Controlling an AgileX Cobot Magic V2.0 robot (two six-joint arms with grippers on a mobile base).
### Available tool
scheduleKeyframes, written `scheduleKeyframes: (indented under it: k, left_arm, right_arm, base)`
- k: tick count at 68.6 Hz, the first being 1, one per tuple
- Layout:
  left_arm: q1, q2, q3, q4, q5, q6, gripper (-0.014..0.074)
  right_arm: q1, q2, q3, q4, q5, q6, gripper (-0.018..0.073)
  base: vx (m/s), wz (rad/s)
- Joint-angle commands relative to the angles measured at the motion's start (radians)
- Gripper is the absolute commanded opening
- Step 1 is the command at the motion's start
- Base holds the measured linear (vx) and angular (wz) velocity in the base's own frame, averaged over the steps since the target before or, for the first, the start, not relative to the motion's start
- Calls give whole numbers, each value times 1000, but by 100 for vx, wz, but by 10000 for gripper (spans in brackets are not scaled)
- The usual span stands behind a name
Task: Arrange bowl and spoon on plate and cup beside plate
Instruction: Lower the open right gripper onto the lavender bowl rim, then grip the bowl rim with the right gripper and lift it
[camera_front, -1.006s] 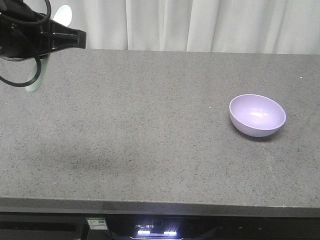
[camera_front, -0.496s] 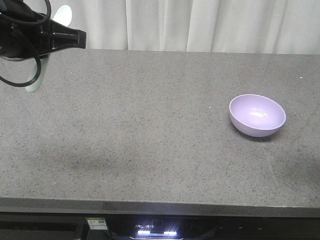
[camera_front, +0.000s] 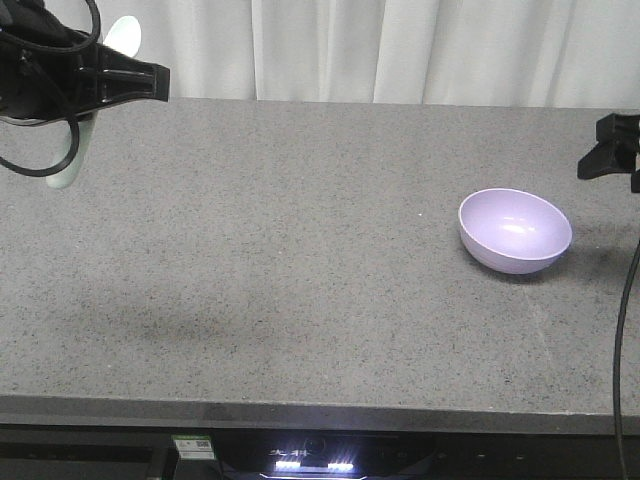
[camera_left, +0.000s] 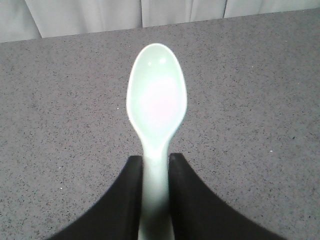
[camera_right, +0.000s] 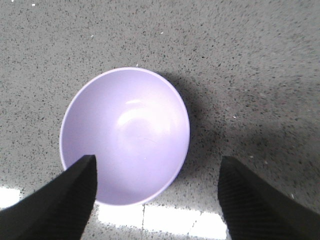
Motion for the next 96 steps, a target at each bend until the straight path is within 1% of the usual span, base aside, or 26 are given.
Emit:
scheduleKeyframes:
  k: [1, 25, 32, 48, 55, 60, 65, 74, 81, 82, 90, 96]
  left_arm:
    - [1, -29, -20, 31, -45, -2, -7]
    - [1, -29, -20, 31, -37, -2, -7]
    - [1, -29, -20, 31, -35, -2, -7]
    - [1, -29, -20, 31, -31, -2, -7]
    - [1, -29, -20, 31, -25, -2, -7]
    - [1, -29, -20, 31, -23, -2, -7]
    - [1, -29, -20, 31, -23, -2, -7]
    - [1, -29, -20, 31, -22, -2, -7]
    - [1, -29, -20, 31, -21, -2, -7]
    - [1, -29, -20, 31, -21, -2, -7]
    - [1, -29, -20, 31, -21, -2, -7]
    - [1, -29, -20, 31, -21, -2, -7]
  right_arm:
    - [-6, -13, -39, 65, -32, -39, 491]
    - [-4, 117, -39, 69, -65, -57, 491]
    - [6, 156, -39, 68, -77, -61, 491]
    - [73, 220, -39, 73, -113, -75, 491]
    - [100, 233, -39, 48, -132, -65, 480]
    - [112, 233, -40, 10, -149, -26, 442]
    - [119, 232, -50, -32, -153, 7, 371]
    - [119, 232, -52, -73, -154, 12, 171]
    - [119, 228, -52, -79, -155, 11, -2]
    - [119, 226, -52, -79, -158, 10, -16]
    - [118, 197, -54, -80, -187, 9, -6]
    - [115, 160, -90, -79, -181, 7, -4]
  base:
    - [0, 0]
    - [0, 0]
    - [0, 0]
    - [0, 0]
    - [0, 0]
    - [0, 0]
    - [0, 0]
    - [0, 0]
    - [0, 0]
    - [0, 0]
    - [0, 0]
    - [0, 0]
